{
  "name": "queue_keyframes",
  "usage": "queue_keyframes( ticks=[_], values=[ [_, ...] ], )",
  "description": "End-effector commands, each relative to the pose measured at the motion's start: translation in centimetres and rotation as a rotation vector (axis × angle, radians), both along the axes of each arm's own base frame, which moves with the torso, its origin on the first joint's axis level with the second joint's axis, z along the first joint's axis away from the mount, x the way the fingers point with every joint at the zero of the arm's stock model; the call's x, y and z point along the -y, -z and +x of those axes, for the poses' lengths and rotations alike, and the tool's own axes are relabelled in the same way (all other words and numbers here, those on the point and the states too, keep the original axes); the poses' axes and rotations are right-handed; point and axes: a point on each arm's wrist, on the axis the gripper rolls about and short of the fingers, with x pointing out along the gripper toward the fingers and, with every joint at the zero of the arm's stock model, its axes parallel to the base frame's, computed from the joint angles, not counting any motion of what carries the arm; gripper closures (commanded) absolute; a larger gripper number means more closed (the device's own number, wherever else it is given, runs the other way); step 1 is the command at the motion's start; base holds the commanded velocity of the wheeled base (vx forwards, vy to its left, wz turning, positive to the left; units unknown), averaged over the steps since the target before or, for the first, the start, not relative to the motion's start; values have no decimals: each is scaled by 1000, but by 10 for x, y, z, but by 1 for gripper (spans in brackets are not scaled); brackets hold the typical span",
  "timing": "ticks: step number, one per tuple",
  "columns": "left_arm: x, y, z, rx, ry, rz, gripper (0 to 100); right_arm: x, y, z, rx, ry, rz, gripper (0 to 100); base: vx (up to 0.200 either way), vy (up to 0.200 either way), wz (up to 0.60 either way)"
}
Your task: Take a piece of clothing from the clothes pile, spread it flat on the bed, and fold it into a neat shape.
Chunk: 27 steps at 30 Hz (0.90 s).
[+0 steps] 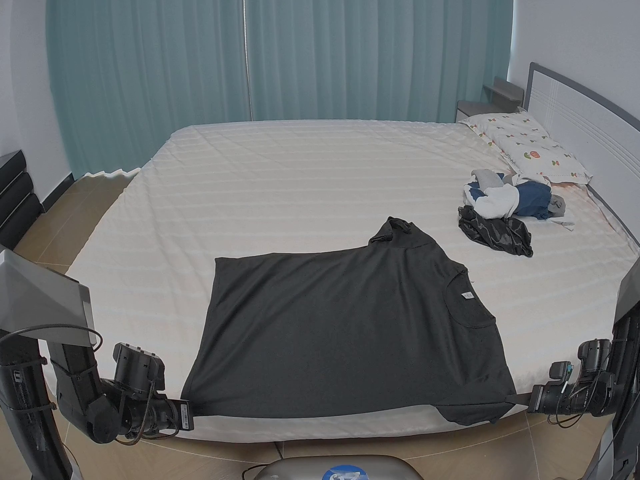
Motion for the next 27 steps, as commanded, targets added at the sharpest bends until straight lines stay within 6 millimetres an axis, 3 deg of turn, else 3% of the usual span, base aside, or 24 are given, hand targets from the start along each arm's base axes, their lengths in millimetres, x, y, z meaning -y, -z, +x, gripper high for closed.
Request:
queue_keyframes(
  ticks=[1, 10, 17, 21, 27],
  values=[
    [4, -7, -7, -26, 28, 13, 100, 2, -2, -9, -20, -11, -17, 100, 0, 0, 0],
    [6, -14, -6, -41, 35, 13, 100, 0, -14, -12, 15, -71, 7, 100, 0, 0, 0],
    [3, -33, 17, 81, -54, -72, 100, 4, -15, 0, 109, -54, 20, 100, 0, 0, 0],
    [1, -56, 36, 205, -185, -217, 100, 5, -25, 12, 191, -8, 91, 100, 0, 0, 0],
    [-7, -63, 51, 272, -230, -241, 100, 6, -29, 24, 235, -9, 87, 100, 0, 0, 0]
  ],
)
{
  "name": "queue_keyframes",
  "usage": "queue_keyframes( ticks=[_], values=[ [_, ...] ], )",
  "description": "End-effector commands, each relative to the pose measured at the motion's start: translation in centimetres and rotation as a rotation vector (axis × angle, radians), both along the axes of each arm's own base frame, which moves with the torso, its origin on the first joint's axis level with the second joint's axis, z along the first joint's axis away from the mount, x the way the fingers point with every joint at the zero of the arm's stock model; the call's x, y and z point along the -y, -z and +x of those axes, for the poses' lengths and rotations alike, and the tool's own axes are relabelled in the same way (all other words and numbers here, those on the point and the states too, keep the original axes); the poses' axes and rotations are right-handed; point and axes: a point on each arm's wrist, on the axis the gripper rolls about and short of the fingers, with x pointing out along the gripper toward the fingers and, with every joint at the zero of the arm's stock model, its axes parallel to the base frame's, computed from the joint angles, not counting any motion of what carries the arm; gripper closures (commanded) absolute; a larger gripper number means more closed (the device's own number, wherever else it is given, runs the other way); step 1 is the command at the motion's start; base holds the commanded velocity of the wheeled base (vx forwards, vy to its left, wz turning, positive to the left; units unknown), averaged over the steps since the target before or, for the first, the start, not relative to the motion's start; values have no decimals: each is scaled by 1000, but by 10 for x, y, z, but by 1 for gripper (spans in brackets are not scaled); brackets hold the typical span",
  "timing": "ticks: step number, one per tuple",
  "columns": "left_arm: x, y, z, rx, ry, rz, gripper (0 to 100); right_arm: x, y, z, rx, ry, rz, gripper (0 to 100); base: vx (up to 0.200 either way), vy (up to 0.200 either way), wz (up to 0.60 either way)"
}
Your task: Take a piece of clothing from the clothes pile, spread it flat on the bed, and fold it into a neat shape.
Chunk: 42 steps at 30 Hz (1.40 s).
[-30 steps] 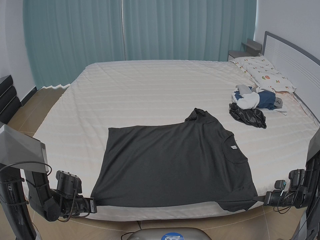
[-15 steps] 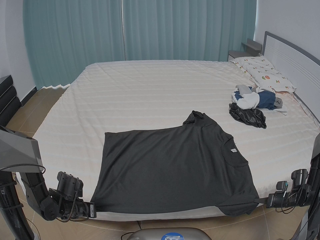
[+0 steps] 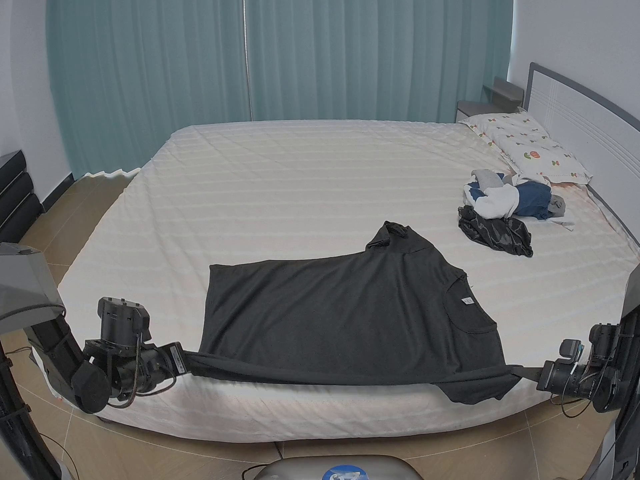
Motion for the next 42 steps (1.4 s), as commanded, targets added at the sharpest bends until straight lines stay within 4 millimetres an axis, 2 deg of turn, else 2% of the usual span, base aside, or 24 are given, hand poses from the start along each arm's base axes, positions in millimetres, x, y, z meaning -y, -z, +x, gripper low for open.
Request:
queue_keyframes(
  ticks=[1, 7, 10, 14, 18, 21, 25, 28, 30, 31, 42],
  values=[
    [-6, -11, 10, 66, -30, -15, 100, 0, -3, 8, 40, -9, -10, 100, 0, 0, 0],
    [-9, -15, 8, 77, -34, -10, 100, 1, -19, 13, 120, -12, -31, 100, 0, 0, 0],
    [-8, -14, 6, 76, -33, -10, 100, 0, -23, 9, 117, -11, -23, 100, 0, 0, 0],
    [-9, -10, -3, 49, -28, -1, 100, -3, -21, 1, 92, -14, -19, 100, 0, 0, 0],
    [-7, -4, -14, 8, -9, 27, 100, -4, -21, 2, 92, -23, -18, 100, 0, 0, 0],
    [-5, -3, -15, 3, 3, 33, 100, -7, -20, 4, 92, -37, -19, 100, 0, 0, 0],
    [-5, -4, -9, 21, 0, 28, 100, -9, -20, 9, 103, -49, -19, 100, 0, 0, 0],
    [-4, -5, 6, 46, -10, 21, 100, -7, -18, 19, 122, -44, -29, 100, 0, 0, 0],
    [-4, -5, 6, 46, -10, 21, 100, -7, -18, 19, 122, -44, -29, 100, 0, 0, 0],
    [-4, -6, 16, 65, -18, 15, 100, -6, -16, 27, 137, -46, -32, 100, 0, 0, 0],
    [-1, 3, 49, 91, -28, 9, 100, -13, -14, 64, 142, -57, 0, 100, 0, 0, 0]
  ],
)
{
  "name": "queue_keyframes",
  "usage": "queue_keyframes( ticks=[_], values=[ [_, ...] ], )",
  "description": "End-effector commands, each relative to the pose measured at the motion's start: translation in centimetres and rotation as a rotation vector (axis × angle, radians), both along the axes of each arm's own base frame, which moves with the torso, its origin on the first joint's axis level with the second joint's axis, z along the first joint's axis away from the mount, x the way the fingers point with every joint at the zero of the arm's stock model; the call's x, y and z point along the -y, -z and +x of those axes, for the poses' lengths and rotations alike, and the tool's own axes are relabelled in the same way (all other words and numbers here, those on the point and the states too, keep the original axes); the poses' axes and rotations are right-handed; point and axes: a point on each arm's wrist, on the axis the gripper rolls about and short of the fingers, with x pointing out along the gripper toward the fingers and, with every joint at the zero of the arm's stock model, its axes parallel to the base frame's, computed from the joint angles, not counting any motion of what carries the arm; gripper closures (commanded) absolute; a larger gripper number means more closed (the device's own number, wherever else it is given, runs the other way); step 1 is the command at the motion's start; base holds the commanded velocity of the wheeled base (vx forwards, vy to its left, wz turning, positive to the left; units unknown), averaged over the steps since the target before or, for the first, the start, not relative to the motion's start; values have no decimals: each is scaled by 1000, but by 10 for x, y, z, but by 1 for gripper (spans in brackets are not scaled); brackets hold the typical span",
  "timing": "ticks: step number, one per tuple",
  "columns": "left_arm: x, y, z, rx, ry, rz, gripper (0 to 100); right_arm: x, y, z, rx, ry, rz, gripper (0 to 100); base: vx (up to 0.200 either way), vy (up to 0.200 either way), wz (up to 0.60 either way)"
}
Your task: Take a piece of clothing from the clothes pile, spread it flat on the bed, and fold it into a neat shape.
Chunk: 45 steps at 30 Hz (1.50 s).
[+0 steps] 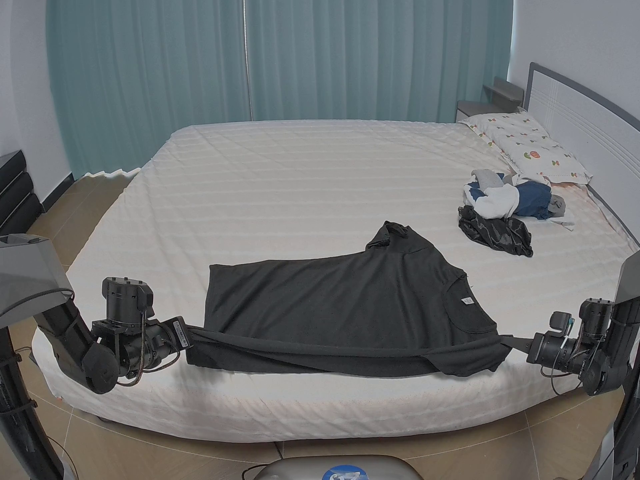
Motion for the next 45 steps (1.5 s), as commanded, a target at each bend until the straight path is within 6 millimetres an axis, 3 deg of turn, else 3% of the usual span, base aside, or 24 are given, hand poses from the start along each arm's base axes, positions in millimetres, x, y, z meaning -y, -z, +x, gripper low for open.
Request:
queue_keyframes(
  ticks=[1, 13, 22, 23, 38, 39, 40, 41, 45],
  values=[
    [1, 11, 13, -14, -3, 2, 100, -3, 2, 15, 6, -17, 1, 100, 0, 0, 0],
    [-2, 26, 41, -12, -51, -31, 100, -3, 0, 50, -22, 19, 17, 100, 0, 0, 0],
    [0, 43, 63, -11, -52, -33, 100, -7, 10, 74, -49, 25, 40, 100, 0, 0, 0],
    [1, 48, 69, -10, -53, -36, 100, -8, 10, 84, -45, 43, 58, 100, 0, 0, 0],
    [1, 57, 82, -8, -89, -96, 100, -8, 27, 97, -75, 55, 100, 100, 0, 0, 0],
    [1, 58, 84, -7, -95, -104, 100, -10, 28, 99, -77, 54, 104, 0, 0, 0, 0],
    [2, 59, 85, -8, -97, -107, 100, -11, 28, 100, -77, 49, 103, 0, 0, 0, 0],
    [2, 61, 85, -11, -96, -108, 0, -11, 30, 100, -79, 50, 104, 0, 0, 0, 0],
    [1, 65, 87, -14, -99, -108, 0, -11, 31, 101, -77, 49, 106, 0, 0, 0, 0]
  ],
)
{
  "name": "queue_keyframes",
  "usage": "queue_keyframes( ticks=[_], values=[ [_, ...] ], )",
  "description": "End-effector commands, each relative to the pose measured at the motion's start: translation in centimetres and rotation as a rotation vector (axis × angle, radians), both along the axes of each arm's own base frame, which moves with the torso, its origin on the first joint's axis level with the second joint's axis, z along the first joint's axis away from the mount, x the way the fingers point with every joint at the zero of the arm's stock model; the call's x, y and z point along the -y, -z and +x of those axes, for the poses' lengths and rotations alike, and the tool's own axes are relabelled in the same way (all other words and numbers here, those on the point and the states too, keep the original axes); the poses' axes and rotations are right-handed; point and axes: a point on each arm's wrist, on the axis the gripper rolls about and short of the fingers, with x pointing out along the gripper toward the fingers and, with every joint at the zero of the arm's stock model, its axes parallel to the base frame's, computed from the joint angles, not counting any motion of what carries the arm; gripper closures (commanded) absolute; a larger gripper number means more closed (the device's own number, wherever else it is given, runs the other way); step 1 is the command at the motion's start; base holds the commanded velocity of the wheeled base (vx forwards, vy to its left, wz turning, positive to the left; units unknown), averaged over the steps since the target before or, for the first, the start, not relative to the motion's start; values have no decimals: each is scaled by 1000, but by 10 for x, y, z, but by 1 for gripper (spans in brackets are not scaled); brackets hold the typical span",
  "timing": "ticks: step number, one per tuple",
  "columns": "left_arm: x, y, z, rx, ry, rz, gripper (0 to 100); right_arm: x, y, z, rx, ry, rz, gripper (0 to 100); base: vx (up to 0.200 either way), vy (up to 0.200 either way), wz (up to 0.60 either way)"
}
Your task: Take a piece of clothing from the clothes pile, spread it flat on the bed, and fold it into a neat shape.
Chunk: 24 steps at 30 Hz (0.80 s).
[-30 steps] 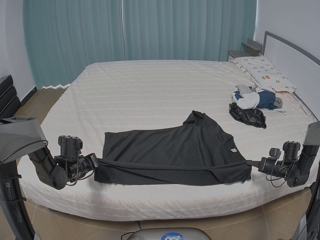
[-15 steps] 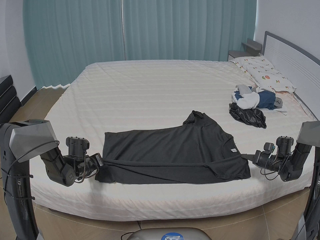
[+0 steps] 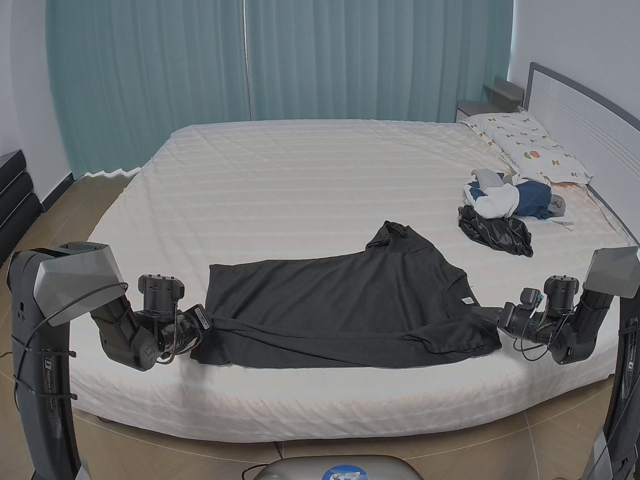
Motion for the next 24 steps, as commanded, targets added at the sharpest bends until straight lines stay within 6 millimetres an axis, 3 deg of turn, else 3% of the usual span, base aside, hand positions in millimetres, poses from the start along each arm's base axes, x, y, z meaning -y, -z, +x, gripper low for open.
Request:
queue_keyframes(
  ticks=[1, 6, 10, 15, 24],
  values=[
    [0, 6, 2, -10, -2, -2, 0, 0, 5, 0, -10, -1, 5, 0, 0, 0, 0],
    [-1, 5, 2, -5, -20, -22, 0, 3, 4, 0, -14, 12, 18, 0, 0, 0, 0],
    [-15, -22, -3, 45, -80, -76, 0, 8, 1, -11, -32, 81, 125, 0, 0, 0, 0],
    [-18, -23, -9, 40, -102, -110, 0, 13, -8, -16, -23, 151, 241, 0, 0, 0, 0],
    [-14, -24, -12, 30, -70, -134, 0, 18, -18, -30, -7, 178, 252, 0, 200, 0, 0]
  ],
)
